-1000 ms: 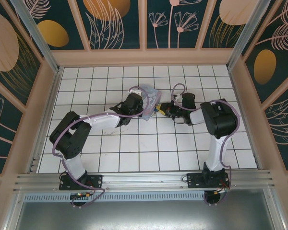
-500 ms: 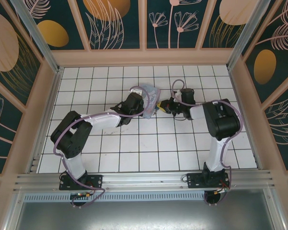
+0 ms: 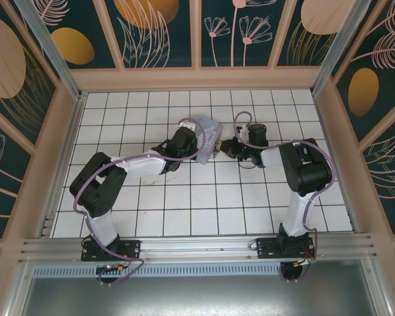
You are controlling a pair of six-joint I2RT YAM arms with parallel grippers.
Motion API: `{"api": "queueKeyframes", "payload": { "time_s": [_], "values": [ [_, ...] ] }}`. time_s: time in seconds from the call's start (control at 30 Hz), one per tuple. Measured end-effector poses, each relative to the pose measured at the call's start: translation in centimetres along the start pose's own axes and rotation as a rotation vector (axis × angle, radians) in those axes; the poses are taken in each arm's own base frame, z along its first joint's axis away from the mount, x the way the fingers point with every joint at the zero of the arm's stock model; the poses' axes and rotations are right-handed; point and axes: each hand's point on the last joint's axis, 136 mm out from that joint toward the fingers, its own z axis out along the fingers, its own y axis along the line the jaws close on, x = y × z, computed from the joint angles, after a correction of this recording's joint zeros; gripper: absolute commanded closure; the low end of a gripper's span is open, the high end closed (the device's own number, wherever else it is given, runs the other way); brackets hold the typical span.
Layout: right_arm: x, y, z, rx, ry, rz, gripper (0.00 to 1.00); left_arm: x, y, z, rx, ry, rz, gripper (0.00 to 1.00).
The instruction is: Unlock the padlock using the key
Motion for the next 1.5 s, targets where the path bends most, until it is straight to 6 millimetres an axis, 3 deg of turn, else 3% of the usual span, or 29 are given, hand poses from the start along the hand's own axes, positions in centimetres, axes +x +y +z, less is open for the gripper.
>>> {"api": "queueKeyframes", "payload": {
  "time_s": [0.57,0.8,1.1,1.3,1.5],
  "values": [
    [0.8,0.2,-0.3,-0.048,-0.056,0.015,0.84,0.0,-0.1,0.0,0.005,0.002,0.004,0.82],
    [1.1,-0.4,-0.4,-0.033,-0.063,0.039,0.69,0.0,-0.1,0.0,0.004,0.002,0.007,0.83],
    [1.3,-0.4,-0.3,-0.034,-0.073,0.033,0.7,0.0,-0.1,0.0,0.003,0.003,0.008,0.83],
    [1.9,-0.2,-0.2,-0.044,-0.067,0.026,0.87,0.0,-0.1,0.0,0.003,0.004,0.008,0.83],
    [2.0,0.0,-0.2,-0.051,-0.07,0.017,0.83,0.0,-0.1,0.0,0.002,0.004,0.008,0.83]
  ]
}}
